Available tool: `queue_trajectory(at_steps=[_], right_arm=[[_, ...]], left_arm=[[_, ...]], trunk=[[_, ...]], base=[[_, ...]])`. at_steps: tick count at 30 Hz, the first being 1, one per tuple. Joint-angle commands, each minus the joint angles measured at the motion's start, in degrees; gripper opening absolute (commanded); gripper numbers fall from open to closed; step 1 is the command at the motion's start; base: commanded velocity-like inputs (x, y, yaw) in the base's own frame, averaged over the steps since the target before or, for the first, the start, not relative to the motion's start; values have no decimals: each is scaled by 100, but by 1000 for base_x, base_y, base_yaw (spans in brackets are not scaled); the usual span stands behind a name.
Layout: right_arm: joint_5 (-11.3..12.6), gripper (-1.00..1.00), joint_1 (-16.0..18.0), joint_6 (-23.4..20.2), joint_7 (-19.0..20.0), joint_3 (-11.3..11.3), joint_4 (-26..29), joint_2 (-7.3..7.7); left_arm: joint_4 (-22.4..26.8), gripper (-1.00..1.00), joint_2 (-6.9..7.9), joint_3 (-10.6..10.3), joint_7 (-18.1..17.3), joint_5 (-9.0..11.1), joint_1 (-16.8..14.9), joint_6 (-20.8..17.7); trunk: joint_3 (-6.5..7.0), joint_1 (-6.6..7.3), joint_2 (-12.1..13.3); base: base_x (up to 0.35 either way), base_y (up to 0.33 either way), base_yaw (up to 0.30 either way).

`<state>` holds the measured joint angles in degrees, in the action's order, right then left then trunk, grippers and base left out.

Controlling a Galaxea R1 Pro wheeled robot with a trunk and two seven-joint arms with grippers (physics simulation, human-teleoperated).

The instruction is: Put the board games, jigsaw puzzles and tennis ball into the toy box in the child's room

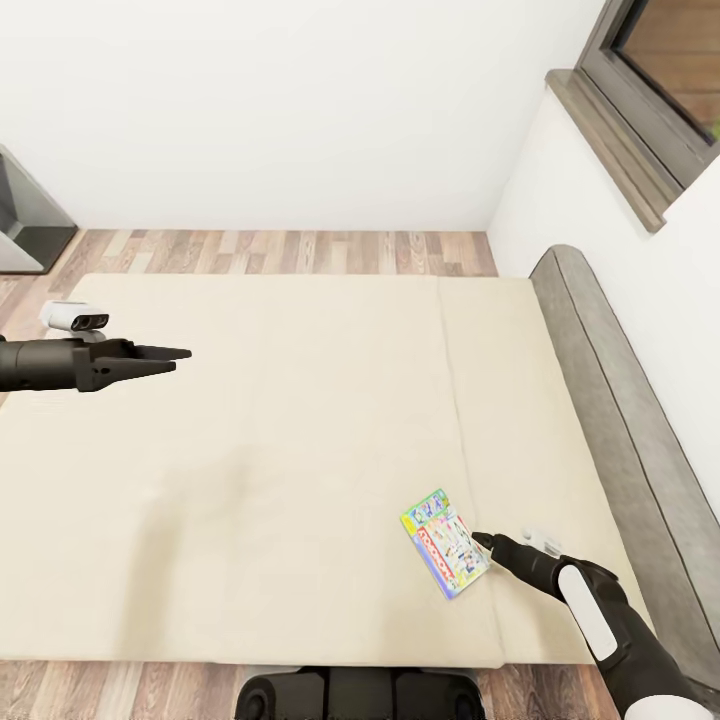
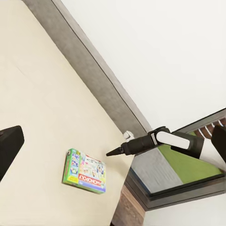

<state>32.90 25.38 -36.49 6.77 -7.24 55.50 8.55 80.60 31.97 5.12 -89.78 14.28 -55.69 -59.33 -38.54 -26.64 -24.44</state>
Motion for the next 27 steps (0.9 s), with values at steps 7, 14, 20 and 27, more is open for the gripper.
queue_trajectory(at_steps=[7, 14, 20, 27], right_arm=[[-22, 100, 2, -32, 26, -14, 4, -2], [-29, 100, 2, -26, 26, -14, 4, -2], [-29, 100, 2, -25, 26, -14, 5, -2], [-11, 100, 4, -32, 33, -18, 12, -2]], left_arm=[[0, 100, 2, -2, -22, -4, -3, -61], [0, 100, 2, -2, -22, -4, -3, -61], [0, 100, 2, -4, -22, -4, -3, -61], [0, 100, 6, -3, -22, -10, -3, -61]], trunk=[[-73, -3, -9], [-139, -3, -9], [-196, -3, -9], [-261, -3, -9]], base=[[0, 0, 0], [0, 0, 0], [0, 0, 0], [0, 0, 0]])
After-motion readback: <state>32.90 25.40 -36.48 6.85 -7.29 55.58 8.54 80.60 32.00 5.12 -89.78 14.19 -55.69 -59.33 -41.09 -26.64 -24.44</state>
